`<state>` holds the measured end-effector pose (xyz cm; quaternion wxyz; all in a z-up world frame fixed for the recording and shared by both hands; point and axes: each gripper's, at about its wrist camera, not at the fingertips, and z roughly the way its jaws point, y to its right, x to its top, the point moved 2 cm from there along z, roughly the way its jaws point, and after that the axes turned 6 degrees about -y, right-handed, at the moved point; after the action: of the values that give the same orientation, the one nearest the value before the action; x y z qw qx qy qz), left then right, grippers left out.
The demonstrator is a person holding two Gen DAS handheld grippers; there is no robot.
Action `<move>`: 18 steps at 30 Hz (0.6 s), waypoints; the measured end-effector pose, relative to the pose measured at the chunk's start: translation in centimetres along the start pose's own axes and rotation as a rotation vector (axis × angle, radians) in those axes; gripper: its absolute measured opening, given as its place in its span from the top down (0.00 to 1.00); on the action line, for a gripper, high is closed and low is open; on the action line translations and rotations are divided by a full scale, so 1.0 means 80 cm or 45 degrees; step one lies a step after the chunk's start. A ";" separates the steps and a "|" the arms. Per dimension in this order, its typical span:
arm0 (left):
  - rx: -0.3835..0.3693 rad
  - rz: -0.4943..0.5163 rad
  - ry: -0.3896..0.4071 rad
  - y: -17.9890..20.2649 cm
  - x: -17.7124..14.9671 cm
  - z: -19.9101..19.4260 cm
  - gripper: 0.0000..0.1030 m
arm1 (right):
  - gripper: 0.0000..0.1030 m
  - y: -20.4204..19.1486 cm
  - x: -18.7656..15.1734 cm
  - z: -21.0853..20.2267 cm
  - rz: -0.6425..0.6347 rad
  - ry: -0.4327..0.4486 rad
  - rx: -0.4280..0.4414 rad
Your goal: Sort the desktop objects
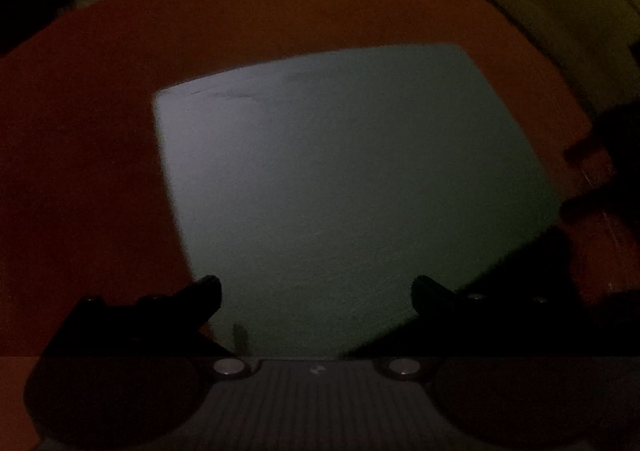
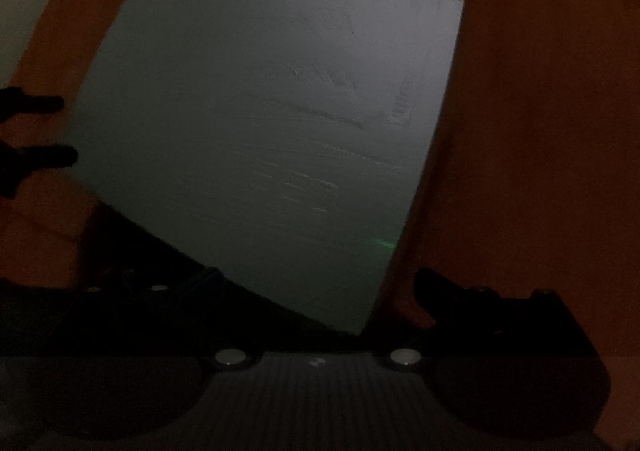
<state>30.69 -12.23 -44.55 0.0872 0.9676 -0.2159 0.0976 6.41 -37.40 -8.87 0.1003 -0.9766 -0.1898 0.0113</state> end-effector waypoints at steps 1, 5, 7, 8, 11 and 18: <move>-0.015 0.019 -0.027 0.008 0.002 -0.004 0.01 | 0.00 -0.003 -0.002 -0.008 0.000 0.017 -0.020; -0.020 -0.064 -0.017 0.027 0.001 -0.038 0.01 | 0.00 -0.012 -0.016 -0.049 0.019 0.107 -0.090; -0.001 -0.081 0.054 0.040 -0.004 -0.055 0.01 | 0.00 -0.022 -0.029 -0.072 0.045 0.175 -0.137; 0.014 -0.079 0.088 0.050 -0.011 -0.062 0.01 | 0.00 -0.034 -0.034 -0.079 0.055 0.213 -0.184; 0.082 -0.072 0.207 0.078 -0.032 -0.075 0.01 | 0.00 -0.055 -0.072 -0.110 0.004 0.399 -0.247; 0.079 -0.342 0.555 0.104 -0.085 -0.086 0.01 | 0.00 -0.082 -0.115 -0.089 0.204 0.555 -0.081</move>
<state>19.99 -15.47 -38.41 0.1140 0.9460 -0.0584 0.2978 -4.10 -36.21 -0.75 0.1071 -0.9706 -0.0859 -0.1980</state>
